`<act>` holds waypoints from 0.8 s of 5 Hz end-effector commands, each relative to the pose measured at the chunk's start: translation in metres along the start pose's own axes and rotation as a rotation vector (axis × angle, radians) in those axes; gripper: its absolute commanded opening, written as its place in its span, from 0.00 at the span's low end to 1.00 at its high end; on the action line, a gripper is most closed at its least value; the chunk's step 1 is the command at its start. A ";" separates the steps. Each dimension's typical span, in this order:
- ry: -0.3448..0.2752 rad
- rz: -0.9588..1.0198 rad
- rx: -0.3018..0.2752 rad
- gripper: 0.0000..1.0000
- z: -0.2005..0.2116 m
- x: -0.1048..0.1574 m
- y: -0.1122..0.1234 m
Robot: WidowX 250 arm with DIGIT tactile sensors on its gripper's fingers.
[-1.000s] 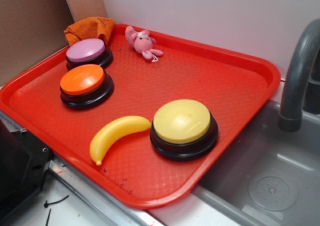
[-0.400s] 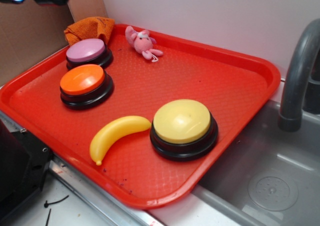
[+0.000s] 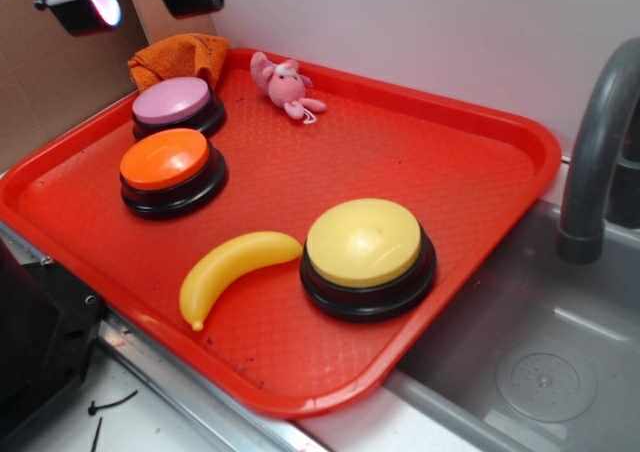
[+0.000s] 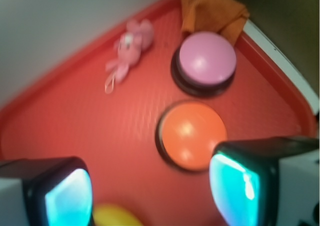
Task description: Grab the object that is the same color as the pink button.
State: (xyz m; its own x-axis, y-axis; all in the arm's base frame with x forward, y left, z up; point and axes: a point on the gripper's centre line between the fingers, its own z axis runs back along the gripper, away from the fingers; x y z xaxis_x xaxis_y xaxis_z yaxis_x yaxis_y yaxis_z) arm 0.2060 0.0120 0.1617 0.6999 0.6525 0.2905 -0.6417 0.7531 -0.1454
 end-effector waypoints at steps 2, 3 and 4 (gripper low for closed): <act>-0.253 0.217 -0.013 1.00 -0.061 0.060 -0.009; -0.273 0.226 -0.001 1.00 -0.085 0.075 -0.014; -0.287 0.202 0.021 1.00 -0.107 0.082 -0.019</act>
State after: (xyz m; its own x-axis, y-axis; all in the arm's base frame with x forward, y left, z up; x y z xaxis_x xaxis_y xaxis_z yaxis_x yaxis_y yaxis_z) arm 0.3019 0.0512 0.0661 0.4787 0.7322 0.4845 -0.7723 0.6136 -0.1642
